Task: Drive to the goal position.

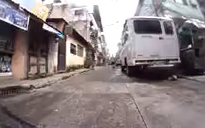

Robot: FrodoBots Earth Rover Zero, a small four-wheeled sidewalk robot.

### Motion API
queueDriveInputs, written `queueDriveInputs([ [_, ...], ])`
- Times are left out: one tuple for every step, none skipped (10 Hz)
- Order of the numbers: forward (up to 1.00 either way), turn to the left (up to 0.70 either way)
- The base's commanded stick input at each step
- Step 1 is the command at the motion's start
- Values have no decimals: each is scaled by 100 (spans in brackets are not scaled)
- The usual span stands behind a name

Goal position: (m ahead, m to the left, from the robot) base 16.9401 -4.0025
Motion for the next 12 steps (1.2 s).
queueDriveInputs([
  [100,0],
  [100,0],
  [100,0],
  [100,0],
  [100,0],
  [100,0],
  [100,0],
  [100,0],
  [100,0],
  [100,0],
  [100,0],
  [100,0],
])
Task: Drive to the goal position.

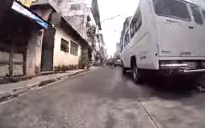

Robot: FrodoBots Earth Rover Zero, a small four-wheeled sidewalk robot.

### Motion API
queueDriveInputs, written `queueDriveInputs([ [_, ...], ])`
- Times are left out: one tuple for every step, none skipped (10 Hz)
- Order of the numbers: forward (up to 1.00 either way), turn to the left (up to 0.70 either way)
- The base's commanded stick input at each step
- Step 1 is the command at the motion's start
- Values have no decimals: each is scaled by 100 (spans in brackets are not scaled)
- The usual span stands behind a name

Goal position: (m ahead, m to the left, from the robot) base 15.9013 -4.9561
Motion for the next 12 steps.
queueDriveInputs([
  [100,0],
  [100,0],
  [100,0],
  [100,0],
  [100,0],
  [100,0],
  [100,0],
  [100,0],
  [100,0],
  [100,0],
  [100,0],
  [100,0],
])
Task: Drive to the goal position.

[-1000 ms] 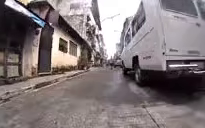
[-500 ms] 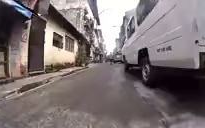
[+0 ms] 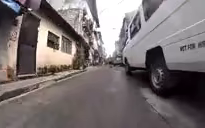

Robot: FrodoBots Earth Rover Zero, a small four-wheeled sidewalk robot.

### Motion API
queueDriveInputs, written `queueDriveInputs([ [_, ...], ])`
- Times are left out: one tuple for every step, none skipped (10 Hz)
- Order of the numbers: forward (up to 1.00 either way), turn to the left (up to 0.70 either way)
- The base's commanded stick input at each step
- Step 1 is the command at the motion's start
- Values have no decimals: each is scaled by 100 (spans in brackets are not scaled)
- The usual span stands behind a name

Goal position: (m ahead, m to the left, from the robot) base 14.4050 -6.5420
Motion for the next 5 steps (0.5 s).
queueDriveInputs([
  [100,0],
  [100,0],
  [100,0],
  [100,0],
  [100,0],
])
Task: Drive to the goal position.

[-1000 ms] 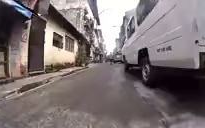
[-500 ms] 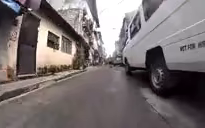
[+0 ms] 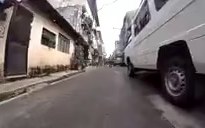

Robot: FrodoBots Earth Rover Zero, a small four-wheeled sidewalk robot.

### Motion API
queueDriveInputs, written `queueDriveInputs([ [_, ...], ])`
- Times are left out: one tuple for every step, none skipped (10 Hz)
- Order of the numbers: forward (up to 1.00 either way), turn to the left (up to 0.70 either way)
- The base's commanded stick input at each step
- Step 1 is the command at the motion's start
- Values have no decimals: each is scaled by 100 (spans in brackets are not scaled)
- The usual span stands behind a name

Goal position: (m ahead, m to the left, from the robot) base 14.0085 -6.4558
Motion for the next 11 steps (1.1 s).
queueDriveInputs([
  [100,0],
  [100,0],
  [100,0],
  [100,0],
  [100,0],
  [100,0],
  [100,0],
  [100,0],
  [100,0],
  [100,0],
  [100,0],
])
